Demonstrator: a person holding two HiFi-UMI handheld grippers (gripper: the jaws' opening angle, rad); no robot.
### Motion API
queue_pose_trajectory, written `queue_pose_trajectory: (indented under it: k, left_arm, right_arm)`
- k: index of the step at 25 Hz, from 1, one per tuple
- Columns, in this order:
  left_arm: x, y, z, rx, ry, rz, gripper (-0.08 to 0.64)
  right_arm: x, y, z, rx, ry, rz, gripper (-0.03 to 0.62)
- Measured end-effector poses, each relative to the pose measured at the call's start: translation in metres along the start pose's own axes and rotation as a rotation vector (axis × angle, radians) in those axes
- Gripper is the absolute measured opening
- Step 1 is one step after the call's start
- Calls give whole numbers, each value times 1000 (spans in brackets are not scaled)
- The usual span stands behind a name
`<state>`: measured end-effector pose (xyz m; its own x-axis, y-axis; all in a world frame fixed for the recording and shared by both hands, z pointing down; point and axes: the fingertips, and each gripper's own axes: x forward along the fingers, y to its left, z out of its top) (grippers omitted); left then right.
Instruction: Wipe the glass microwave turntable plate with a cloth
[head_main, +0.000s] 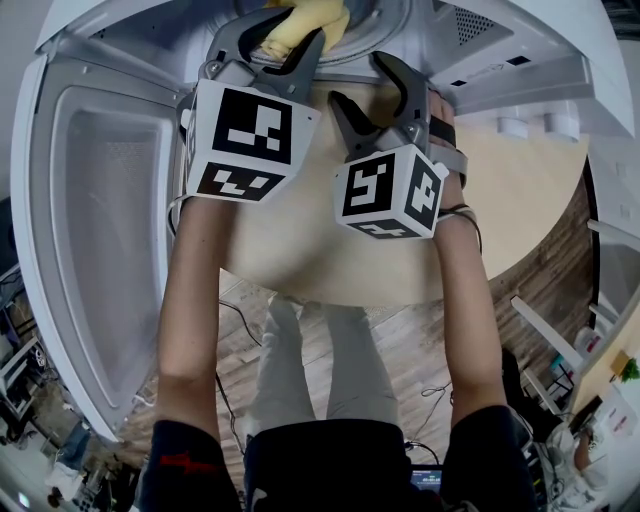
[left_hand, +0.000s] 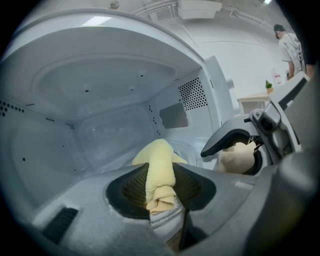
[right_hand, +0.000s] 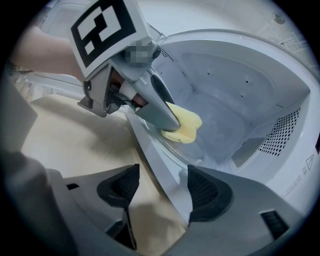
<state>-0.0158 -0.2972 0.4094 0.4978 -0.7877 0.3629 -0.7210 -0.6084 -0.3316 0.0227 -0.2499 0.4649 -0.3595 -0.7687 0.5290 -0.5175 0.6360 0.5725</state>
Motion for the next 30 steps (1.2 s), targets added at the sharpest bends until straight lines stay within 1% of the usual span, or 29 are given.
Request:
queue_pose_trajectory:
  k: [10,15,23,30]
  left_arm:
    - [-4,16,-8,-28,22,60,133]
    - [-5,21,-11,-38,32,78,133]
    - [-9,34,-17,-60,54,133,133]
    - [-17,43,-25,-118,84,201,133]
  right_arm:
    - [0,0,0,-1,0,0,285]
    - [0,-1,0,0,1,-1,285]
    - [0,0,0,0,0,-1,285]
    - [0,-1,-1,0,1,-6,285]
